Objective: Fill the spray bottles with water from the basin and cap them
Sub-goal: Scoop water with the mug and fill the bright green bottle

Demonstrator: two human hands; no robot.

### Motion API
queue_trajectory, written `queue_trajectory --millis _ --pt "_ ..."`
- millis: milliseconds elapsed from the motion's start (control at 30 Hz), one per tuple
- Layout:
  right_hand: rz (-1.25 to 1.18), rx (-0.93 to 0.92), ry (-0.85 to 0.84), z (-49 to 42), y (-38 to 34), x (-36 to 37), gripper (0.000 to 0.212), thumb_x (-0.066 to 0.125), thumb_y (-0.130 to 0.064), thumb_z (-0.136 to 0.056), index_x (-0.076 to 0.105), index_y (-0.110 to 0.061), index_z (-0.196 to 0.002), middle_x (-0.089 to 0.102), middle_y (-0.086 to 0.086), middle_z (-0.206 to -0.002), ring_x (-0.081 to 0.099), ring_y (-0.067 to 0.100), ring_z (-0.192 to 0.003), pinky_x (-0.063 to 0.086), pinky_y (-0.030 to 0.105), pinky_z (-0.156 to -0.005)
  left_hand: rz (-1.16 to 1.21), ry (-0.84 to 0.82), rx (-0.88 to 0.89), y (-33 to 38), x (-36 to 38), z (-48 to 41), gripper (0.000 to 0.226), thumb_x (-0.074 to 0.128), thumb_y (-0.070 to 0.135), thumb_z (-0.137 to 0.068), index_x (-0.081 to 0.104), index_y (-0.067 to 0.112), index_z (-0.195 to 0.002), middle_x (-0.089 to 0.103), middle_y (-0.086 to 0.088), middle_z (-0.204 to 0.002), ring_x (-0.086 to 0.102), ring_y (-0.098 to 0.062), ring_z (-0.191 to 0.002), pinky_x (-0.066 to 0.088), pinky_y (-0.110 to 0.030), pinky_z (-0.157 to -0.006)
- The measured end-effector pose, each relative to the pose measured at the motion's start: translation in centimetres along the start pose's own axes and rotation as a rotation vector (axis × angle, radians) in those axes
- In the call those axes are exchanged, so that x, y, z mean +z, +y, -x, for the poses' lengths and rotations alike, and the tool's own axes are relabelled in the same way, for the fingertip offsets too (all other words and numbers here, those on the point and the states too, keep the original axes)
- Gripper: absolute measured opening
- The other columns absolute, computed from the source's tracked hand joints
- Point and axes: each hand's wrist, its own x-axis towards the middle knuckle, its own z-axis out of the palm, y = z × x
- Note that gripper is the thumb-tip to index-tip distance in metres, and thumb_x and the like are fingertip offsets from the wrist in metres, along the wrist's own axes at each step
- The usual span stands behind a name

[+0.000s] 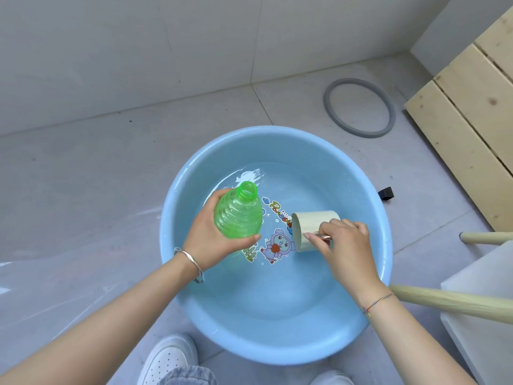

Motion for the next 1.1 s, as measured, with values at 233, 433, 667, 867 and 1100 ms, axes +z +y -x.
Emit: queue_trajectory --millis 233,433,667,867,1100 --pt "-0.700 0.426 0.119 -0.1 -0.6 -3.3 0.045 0.063 -0.024 -0.090 0.039 -0.010 -0.055 0.040 -0.010 -0.046 0.033 0.005 -0.047 0.025 0.019 -0.049 -0.031 -0.004 0.006 -0.1 0.0 0.1 0.081 0.094 0.029 -0.051 0.050 0.030 -0.119 0.064 0.018 -0.108 0.060 0.004 -0.098 0.041 -0.005 -0.082" --pt "-1.089 0.529 0.235 0.2 -1.9 -6.0 0.043 0.065 -0.011 -0.086 0.033 -0.015 -0.057 0.029 -0.017 -0.041 0.038 -0.001 -0.042 0.031 0.007 -0.050 -0.080 -0.023 0.031 -0.1 0.0 0.1 0.077 0.095 0.025 -0.055 0.048 0.038 -0.115 0.062 0.019 -0.107 0.058 0.006 -0.097 0.040 -0.005 -0.082" --pt "-1.162 0.405 0.289 -0.1 -3.7 -8.6 0.047 0.070 -0.006 -0.080 0.039 -0.022 -0.050 0.034 -0.017 -0.042 0.043 0.006 -0.048 0.036 0.025 -0.072 -0.137 -0.074 0.061 -0.5 0.5 0.2 0.080 0.089 0.041 -0.049 0.049 0.036 -0.118 0.061 0.019 -0.110 0.058 0.002 -0.101 0.041 -0.009 -0.087" --pt "-0.894 0.269 0.321 0.0 -4.5 -9.7 0.051 0.077 -0.012 -0.077 0.032 -0.007 -0.054 0.024 -0.007 -0.047 0.021 0.008 -0.046 0.020 0.017 -0.045 -0.179 -0.120 0.086 -0.4 0.7 0.3 0.079 0.091 0.034 -0.052 0.048 0.040 -0.118 0.059 0.023 -0.113 0.055 0.007 -0.105 0.036 -0.004 -0.088" --pt "-0.686 0.193 0.346 0.2 -5.7 -10.6 0.050 0.079 -0.012 -0.076 0.033 -0.007 -0.055 0.029 -0.006 -0.048 0.027 0.007 -0.047 0.021 0.014 -0.044 -0.222 -0.142 0.065 -0.4 0.9 0.5 0.079 0.085 0.042 -0.049 0.045 0.045 -0.117 0.058 0.027 -0.110 0.054 0.007 -0.103 0.039 -0.007 -0.087"
